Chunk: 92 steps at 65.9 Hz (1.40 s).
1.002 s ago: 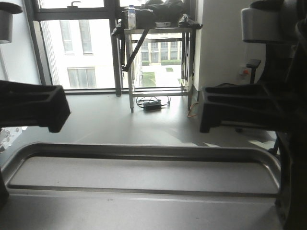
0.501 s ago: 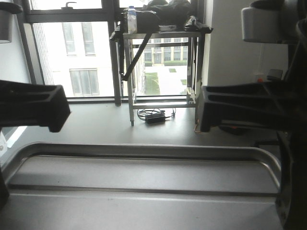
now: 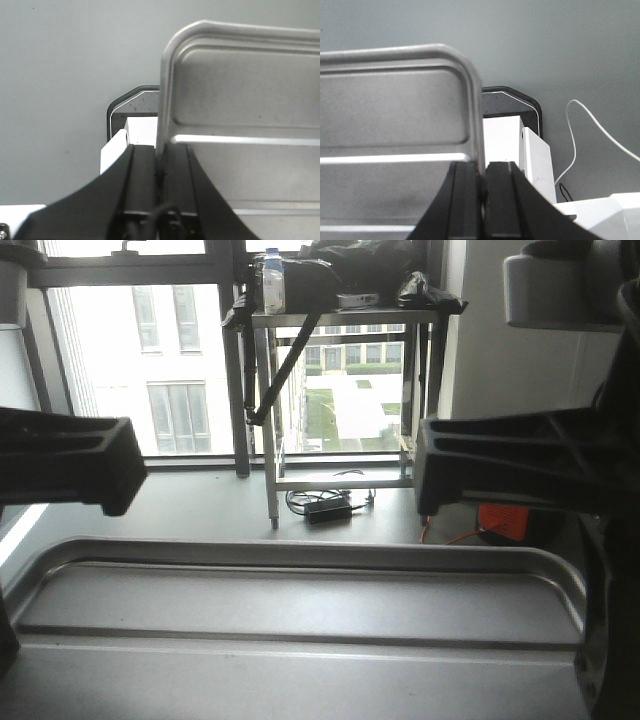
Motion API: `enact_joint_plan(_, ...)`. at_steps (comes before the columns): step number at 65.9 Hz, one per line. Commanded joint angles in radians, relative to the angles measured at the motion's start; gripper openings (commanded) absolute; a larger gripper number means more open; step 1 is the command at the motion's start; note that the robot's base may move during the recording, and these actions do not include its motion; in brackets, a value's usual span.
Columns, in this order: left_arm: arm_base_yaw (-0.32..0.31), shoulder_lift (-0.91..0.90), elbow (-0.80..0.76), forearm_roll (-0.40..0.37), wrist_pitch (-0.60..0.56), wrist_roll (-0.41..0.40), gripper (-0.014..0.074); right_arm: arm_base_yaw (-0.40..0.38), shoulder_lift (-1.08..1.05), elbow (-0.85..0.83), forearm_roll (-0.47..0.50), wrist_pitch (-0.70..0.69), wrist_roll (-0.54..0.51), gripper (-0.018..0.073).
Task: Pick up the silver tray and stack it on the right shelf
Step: 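Hold the tray in both grippers while the base turns and drives, then carry the tray with both grippers up to the shelf holding the smaller tray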
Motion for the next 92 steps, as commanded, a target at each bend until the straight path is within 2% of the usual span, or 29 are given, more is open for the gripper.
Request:
enact_joint_plan(1,0.004,-0.026,-0.008,0.107,0.305,-0.007,-0.0100,-0.011,-0.024,-0.011,-0.099,0.256,0.001,0.0052)
enact_joint_plan(92,0.004,-0.026,-0.008,0.111,0.305,-0.007,-0.0100,-0.011,-0.024,-0.011,-0.099,0.268,0.001,0.0052)
